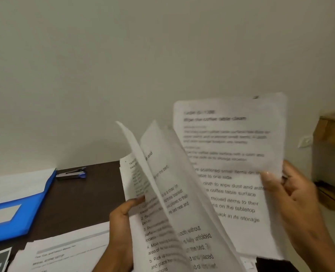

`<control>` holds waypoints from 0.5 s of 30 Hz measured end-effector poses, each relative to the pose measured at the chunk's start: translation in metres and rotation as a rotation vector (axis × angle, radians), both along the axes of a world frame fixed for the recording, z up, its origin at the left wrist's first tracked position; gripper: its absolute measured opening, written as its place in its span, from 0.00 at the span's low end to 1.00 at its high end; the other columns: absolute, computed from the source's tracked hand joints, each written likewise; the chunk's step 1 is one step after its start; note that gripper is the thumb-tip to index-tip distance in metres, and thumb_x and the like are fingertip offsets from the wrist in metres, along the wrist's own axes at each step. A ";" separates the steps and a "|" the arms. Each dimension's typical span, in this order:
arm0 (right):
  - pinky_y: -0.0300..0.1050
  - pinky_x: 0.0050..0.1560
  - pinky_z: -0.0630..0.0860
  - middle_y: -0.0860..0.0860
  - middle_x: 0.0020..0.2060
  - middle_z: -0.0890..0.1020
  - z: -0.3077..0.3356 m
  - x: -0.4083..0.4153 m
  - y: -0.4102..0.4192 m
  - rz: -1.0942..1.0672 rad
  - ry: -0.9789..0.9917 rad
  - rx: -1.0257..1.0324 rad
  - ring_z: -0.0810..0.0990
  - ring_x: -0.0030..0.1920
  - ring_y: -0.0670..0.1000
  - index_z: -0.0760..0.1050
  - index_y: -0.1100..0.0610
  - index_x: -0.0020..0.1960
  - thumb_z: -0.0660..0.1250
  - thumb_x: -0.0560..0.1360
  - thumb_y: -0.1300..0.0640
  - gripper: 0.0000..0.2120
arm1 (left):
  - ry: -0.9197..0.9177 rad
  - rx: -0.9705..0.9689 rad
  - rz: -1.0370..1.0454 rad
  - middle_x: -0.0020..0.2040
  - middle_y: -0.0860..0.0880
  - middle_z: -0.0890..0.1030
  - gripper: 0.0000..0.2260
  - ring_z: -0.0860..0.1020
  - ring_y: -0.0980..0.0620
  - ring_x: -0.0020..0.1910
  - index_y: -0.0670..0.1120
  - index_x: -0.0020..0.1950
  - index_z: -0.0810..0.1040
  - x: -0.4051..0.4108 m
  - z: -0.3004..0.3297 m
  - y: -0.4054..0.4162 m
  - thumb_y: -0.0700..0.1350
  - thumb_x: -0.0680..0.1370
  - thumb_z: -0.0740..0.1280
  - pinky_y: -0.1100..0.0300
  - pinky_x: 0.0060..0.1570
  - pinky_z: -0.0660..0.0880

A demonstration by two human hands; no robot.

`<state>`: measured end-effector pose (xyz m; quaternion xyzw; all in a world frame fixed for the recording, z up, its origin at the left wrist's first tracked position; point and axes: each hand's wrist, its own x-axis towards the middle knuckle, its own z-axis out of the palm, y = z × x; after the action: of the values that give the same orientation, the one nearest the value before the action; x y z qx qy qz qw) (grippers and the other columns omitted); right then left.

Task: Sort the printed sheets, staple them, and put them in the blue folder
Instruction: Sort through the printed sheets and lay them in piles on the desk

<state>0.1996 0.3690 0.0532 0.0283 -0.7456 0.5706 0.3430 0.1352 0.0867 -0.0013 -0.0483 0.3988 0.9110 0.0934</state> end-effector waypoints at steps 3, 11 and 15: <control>0.48 0.36 0.85 0.53 0.47 0.89 0.006 -0.002 -0.014 0.178 -0.103 0.086 0.89 0.43 0.56 0.82 0.53 0.60 0.63 0.83 0.58 0.10 | -0.007 0.027 -0.007 0.41 0.38 0.86 0.12 0.85 0.40 0.31 0.38 0.59 0.83 0.000 0.000 -0.002 0.38 0.78 0.66 0.48 0.29 0.84; 0.51 0.41 0.80 0.49 0.43 0.84 -0.006 -0.022 -0.065 0.367 -0.169 0.343 0.83 0.41 0.48 0.80 0.54 0.56 0.59 0.88 0.50 0.13 | -0.080 -0.017 -0.017 0.51 0.36 0.87 0.18 0.87 0.36 0.39 0.41 0.65 0.82 -0.002 0.001 -0.004 0.41 0.76 0.69 0.41 0.38 0.85; 0.50 0.40 0.76 0.47 0.39 0.82 -0.009 -0.022 -0.074 0.401 -0.175 0.374 0.78 0.38 0.45 0.77 0.55 0.49 0.58 0.88 0.48 0.16 | -0.078 -0.013 -0.010 0.48 0.37 0.87 0.17 0.86 0.37 0.38 0.40 0.63 0.83 -0.004 -0.001 -0.007 0.40 0.74 0.69 0.41 0.40 0.84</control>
<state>0.1774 0.2951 0.0438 0.1886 -0.8442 0.4799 0.1462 0.1308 0.0795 -0.0024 -0.0825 0.4008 0.9054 0.1130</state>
